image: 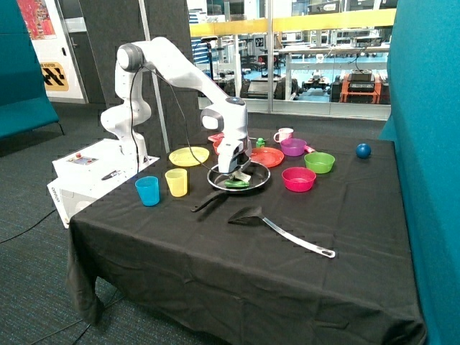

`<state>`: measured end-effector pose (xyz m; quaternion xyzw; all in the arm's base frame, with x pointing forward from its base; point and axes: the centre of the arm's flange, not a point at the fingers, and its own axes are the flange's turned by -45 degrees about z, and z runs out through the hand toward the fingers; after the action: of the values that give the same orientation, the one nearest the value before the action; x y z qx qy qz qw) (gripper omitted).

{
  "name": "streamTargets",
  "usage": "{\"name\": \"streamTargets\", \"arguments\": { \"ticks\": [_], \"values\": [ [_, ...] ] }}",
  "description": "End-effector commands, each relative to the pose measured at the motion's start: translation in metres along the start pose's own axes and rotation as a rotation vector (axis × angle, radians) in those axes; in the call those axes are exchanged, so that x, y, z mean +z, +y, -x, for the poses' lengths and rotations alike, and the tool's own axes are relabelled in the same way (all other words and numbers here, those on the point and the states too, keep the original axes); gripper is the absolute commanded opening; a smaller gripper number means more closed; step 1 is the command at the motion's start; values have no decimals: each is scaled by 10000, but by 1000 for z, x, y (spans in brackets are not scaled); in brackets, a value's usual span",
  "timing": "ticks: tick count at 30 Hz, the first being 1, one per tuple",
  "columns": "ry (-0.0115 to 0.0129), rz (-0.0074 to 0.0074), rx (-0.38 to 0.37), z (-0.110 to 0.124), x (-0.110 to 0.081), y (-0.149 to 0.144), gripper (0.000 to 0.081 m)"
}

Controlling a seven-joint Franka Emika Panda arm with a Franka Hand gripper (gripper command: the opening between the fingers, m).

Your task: Serve the vegetables in different plates

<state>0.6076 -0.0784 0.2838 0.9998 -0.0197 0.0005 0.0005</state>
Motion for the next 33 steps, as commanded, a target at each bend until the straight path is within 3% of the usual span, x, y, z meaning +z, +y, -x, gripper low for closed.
{"name": "streamTargets", "arguments": {
  "ticks": [1, 2, 5, 7, 24, 33],
  "values": [
    [-11, -10, -3, -2, 4, 2, 466],
    [-11, -10, -2, -1, 4, 2, 399],
    [-11, -10, 23, 0, 6, 2, 88],
    [-11, -10, -1, 1, 6, 2, 22],
    [-10, -10, -294, 7, -3, -6, 0],
    [-10, -11, -1245, 14, -32, -31, 0]
  ]
}}
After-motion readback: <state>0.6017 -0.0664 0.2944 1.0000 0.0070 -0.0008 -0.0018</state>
